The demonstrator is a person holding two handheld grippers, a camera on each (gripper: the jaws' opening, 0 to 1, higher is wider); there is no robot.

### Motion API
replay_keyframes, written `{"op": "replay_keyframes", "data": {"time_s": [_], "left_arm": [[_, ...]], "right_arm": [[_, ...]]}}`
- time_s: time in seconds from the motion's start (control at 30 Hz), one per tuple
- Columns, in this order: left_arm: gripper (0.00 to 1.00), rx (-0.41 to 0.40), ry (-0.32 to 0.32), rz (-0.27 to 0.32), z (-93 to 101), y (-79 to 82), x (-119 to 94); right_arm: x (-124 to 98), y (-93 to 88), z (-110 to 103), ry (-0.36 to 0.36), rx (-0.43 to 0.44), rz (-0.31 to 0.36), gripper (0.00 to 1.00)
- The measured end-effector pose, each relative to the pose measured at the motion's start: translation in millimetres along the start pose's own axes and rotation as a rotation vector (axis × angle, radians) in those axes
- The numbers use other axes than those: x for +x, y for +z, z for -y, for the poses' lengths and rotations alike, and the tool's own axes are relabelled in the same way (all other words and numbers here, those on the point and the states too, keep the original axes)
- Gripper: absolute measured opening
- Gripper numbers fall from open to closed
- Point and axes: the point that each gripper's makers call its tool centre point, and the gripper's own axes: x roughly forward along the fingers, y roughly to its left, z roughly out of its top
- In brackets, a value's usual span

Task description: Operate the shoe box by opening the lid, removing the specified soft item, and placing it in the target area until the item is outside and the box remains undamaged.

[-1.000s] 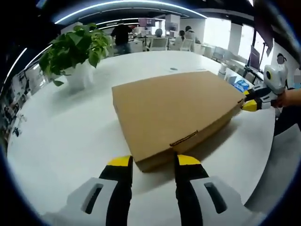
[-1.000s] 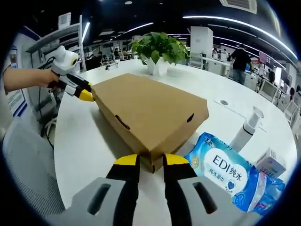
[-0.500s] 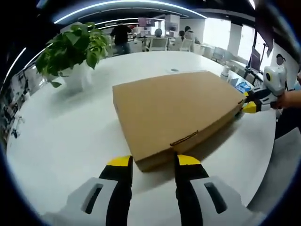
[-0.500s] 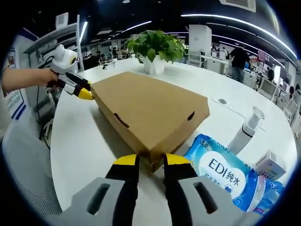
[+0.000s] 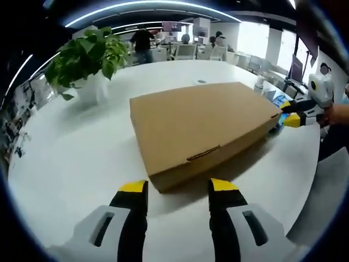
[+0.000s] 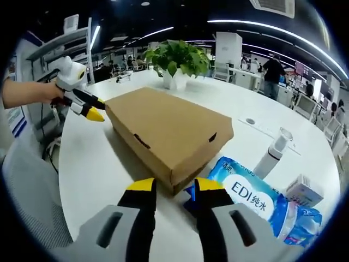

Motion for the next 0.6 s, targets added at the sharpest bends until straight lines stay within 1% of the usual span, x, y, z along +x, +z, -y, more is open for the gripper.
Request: {"op": "replay_keyframes", "data": {"time_s": [0.17,0.47,0.6], "left_arm": [[0.48,-0.002,-0.003,0.021,10.3,-1.1,-14],[0.56,-0.018,-0.02,0.083,37.2,-1.8,-50],[0.61,-0.026,-0.031,0.118,50.8,-2.3,-67]], "right_arm": [[-22,-4.7,7,-0.043,-0.009,-0.002,0.31],[-72,-23.4,18,-0.123,0.043,-0.003,0.41],[-92,-31.2,21,-0.153,0.049,-0.005,0.47]]}}
